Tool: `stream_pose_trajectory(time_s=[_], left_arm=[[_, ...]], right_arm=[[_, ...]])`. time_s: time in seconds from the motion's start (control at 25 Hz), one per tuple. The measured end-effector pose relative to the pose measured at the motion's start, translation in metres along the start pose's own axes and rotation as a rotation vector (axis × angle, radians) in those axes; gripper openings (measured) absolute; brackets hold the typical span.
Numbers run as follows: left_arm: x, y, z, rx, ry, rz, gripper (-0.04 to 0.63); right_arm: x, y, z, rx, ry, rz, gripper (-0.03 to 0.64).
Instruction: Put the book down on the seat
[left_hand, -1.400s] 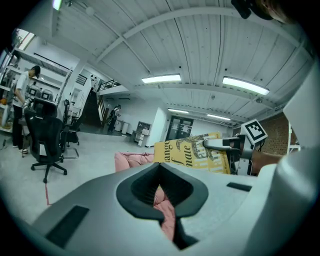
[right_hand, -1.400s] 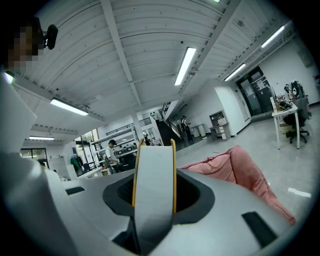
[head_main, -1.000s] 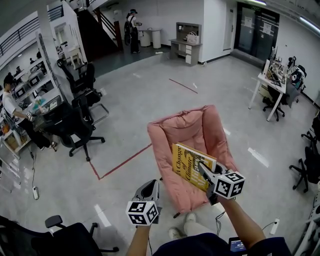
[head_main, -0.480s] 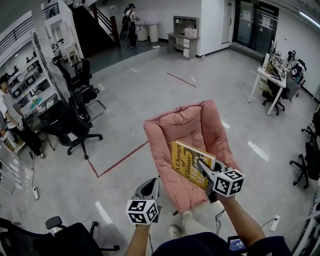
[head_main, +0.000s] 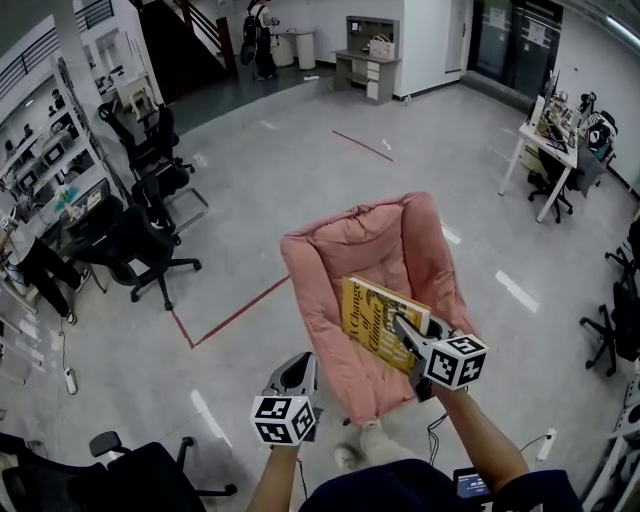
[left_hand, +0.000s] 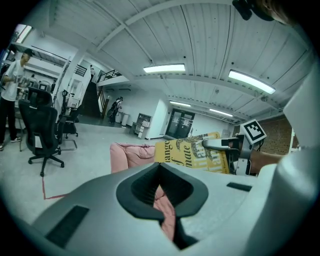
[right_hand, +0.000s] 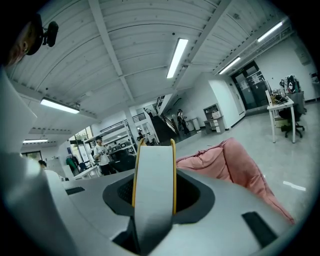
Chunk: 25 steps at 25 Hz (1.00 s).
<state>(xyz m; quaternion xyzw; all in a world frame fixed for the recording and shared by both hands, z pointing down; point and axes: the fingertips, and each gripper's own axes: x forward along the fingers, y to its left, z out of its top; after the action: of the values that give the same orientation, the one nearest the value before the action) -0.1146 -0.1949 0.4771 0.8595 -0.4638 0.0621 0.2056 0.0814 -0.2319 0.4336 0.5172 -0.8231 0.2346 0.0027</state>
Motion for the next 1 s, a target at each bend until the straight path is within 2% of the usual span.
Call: stream_pose_trajectory(time_s=[0.56, 0.8, 1.0], left_arm=[[0.053, 0.006, -0.017, -0.047, 0.059, 0.024, 0.005], [0.072, 0.0, -0.031, -0.045, 0.099, 0.027, 0.005], [0.083, 0.011, -0.043, -0.055, 0.132, 0.046, 0.005]], right_arm=[[0.039, -0.051, -0.015, 0.023, 0.083, -0.014, 0.15], [0.052, -0.071, -0.029, 0.029, 0.132, -0.024, 0.15], [0.071, -0.082, -0.045, 0.032, 0.179, -0.027, 0.15]])
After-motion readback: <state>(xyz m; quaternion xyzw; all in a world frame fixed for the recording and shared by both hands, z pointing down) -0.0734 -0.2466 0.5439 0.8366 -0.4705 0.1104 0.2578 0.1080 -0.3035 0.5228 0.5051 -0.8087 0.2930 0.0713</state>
